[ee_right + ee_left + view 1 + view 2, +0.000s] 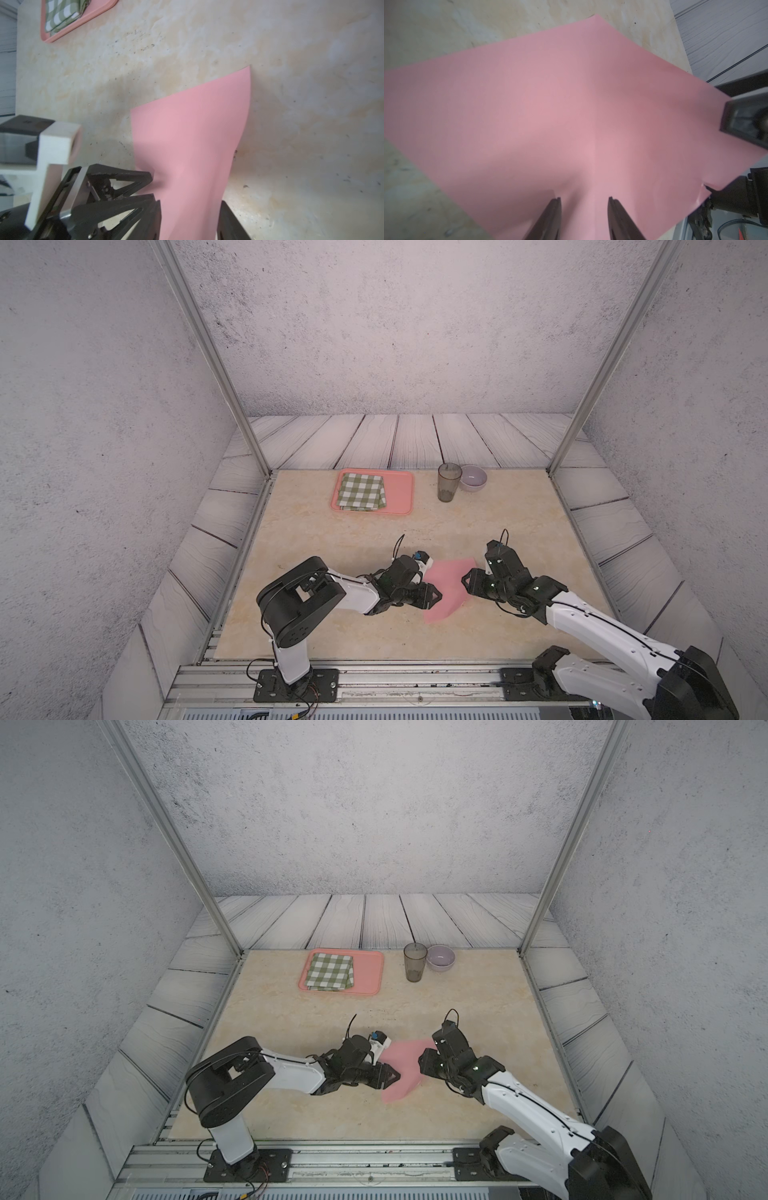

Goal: Fold the square paper diagonally
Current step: Fold the paper at the center of the board.

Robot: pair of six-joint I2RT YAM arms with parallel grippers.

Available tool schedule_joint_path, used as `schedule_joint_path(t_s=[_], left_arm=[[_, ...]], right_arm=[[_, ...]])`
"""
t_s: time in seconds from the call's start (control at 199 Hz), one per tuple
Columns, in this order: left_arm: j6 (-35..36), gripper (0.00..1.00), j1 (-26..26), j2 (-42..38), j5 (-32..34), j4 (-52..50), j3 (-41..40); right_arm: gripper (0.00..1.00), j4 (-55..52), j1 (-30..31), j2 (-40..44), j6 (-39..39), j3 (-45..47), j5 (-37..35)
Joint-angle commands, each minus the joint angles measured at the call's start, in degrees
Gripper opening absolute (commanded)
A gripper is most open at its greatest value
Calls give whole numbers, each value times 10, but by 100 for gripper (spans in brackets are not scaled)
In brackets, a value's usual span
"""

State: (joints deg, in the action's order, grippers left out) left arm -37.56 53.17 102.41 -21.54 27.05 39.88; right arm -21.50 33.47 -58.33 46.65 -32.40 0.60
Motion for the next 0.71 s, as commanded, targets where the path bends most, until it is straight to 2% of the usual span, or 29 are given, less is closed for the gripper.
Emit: schedule_joint_path(t_s=[0.0,0.161,0.297,0.509,0.7], left_arm=[[5,43,8,6,7,-44,-16],[6,43,10,8,7,-45,-14],[6,43,12,13,5,-45,-7],[10,43,19,9,4,-44,-4],[23,43,25,2,0,-51,0]], right_arm=[[48,-10,3,27,17,9,-41],[42,52,2,32,20,33,27],[41,91,3,23,33,42,71],[41,154,3,4,39,52,109],[41,160,3,-37,12,26,97]])
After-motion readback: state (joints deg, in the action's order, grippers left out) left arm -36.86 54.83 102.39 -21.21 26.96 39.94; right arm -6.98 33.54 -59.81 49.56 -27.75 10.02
